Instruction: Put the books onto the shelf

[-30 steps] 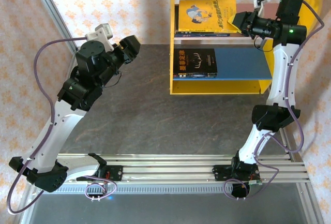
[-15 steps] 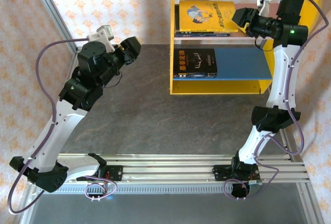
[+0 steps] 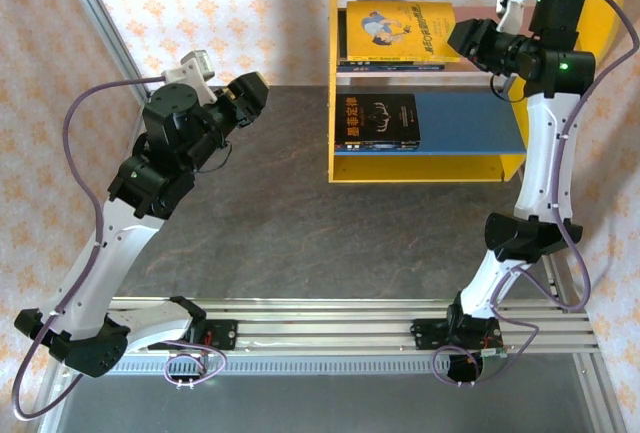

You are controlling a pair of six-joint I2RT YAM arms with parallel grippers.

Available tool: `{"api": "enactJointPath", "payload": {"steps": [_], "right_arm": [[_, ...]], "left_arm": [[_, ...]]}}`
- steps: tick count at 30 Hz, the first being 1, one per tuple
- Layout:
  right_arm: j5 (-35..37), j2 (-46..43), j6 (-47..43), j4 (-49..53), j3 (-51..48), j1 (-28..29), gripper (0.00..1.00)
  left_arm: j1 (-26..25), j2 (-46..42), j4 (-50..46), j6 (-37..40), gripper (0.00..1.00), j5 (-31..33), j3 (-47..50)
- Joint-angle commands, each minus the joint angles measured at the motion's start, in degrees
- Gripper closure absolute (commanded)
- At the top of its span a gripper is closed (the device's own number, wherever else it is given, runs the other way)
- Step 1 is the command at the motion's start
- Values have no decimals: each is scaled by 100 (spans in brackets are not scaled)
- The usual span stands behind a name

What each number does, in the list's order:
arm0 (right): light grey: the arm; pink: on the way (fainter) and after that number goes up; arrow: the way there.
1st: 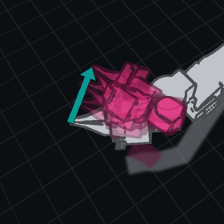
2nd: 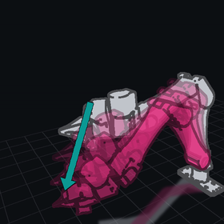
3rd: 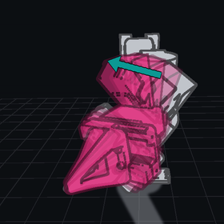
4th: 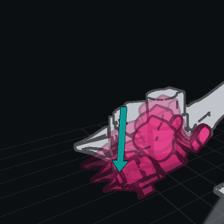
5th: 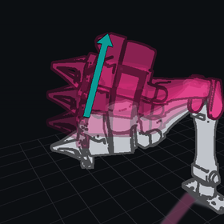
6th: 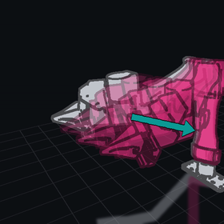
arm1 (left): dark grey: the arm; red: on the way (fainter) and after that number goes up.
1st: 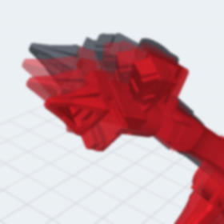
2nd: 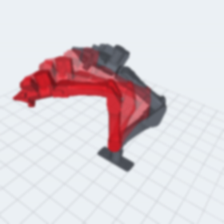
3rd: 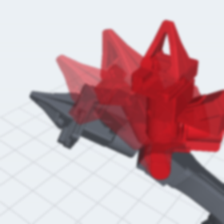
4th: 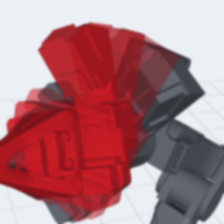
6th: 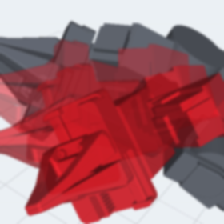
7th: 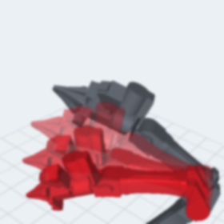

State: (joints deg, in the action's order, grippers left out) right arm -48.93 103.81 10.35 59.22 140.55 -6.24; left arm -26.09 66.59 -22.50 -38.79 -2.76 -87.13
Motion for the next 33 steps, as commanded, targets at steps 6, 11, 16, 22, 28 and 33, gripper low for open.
{"api": "enactJointPath", "payload": {"steps": [6,11,16,22,28,33], "right_arm": [[404,-203,-163,19,-63,89,72],[416,-201,-182,11,-89,114,78],[419,-183,-158,-59,-102,149,81],[401,-152,-81,-169,-98,166,83],[393,-123,0,-274,-74,189,84],[379,-76,22,-315,-29,210,84]], "left_arm": [[61,-120,141,-5,39,-67,56],[62,-111,145,-15,39,-87,65],[60,-111,140,-23,39,-106,47],[61,12,129,28,39,-406,-98],[66,111,118,46,40,-563,-172],[61,144,77,64,40,-581,-190]]}}
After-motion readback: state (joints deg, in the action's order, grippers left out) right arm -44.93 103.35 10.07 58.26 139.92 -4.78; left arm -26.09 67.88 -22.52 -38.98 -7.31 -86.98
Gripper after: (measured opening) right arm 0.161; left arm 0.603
